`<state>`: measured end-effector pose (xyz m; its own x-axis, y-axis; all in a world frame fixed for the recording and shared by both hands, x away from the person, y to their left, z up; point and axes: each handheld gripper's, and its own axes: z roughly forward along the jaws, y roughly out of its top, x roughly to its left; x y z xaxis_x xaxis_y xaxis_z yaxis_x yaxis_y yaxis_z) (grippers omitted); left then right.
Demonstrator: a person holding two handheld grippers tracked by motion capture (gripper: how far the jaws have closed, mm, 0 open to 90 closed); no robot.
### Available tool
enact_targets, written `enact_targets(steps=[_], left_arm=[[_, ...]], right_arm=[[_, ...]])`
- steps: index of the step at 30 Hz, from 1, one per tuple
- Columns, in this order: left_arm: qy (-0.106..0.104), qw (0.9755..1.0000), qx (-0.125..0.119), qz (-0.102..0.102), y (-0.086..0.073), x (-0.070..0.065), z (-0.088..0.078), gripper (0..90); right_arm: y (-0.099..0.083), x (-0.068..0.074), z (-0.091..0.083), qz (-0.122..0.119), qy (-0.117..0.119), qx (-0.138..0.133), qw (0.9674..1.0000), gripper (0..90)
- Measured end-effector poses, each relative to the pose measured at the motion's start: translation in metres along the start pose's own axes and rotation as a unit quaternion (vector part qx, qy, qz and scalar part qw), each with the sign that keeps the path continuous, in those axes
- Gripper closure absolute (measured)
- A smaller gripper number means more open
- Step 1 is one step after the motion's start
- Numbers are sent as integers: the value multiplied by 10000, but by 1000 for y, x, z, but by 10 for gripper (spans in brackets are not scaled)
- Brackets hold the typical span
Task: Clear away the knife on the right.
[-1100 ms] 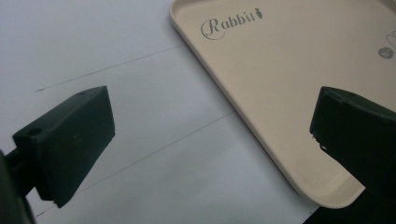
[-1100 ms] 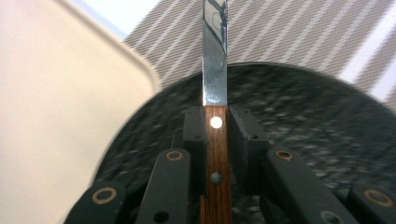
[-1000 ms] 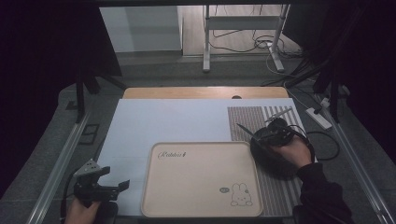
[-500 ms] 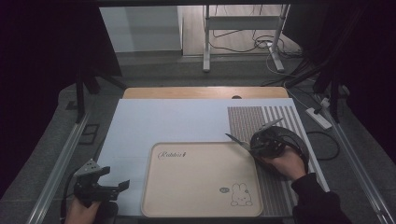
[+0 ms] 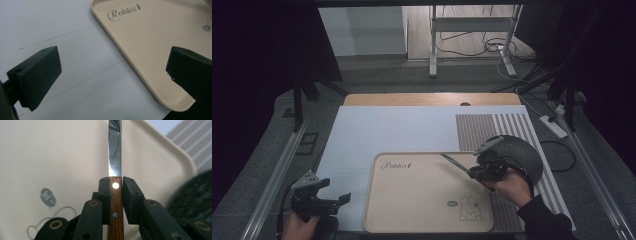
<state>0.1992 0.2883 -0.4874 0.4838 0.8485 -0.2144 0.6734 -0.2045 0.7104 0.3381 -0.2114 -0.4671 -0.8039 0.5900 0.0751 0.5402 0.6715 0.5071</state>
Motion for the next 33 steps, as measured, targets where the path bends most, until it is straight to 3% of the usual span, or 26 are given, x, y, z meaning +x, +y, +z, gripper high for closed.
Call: enact_targets(steps=[8, 17, 20, 23, 26, 29, 31, 33], left_arm=[[-3, 10000, -2, 5, 0, 0, 0, 0], [-6, 10000, -2, 7, 0, 0, 0, 0], [-9, 10000, -1, 8, 0, 0, 0, 0], [-10, 10000, 0, 11, 0, 0, 0, 0], [-7, 10000, 2, 14, 0, 0, 0, 1], [-6, 10000, 10, 10, 0, 0, 1, 0], [-7, 10000, 26, 12, 1, 0, 1, 1], [-6, 10000, 29, 10, 1, 0, 1, 1]], right_arm=[[1, 23, 9, -90, 119, 14, 9999, 772], [-7, 27, 21, -19, 54, 203, 9998, 771], [-9, 30, 26, -116, 2, 280, 9995, 769], [-10, 29, 33, -146, 51, 502, 9986, 763], [-9, 28, 31, -113, 56, 448, 9989, 711], [-5, 27, 24, -93, 128, 222, 9996, 657], [0, 29, 21, -286, 356, 116, 9989, 684], [6, 36, 23, -538, 391, 162, 9977, 809]])
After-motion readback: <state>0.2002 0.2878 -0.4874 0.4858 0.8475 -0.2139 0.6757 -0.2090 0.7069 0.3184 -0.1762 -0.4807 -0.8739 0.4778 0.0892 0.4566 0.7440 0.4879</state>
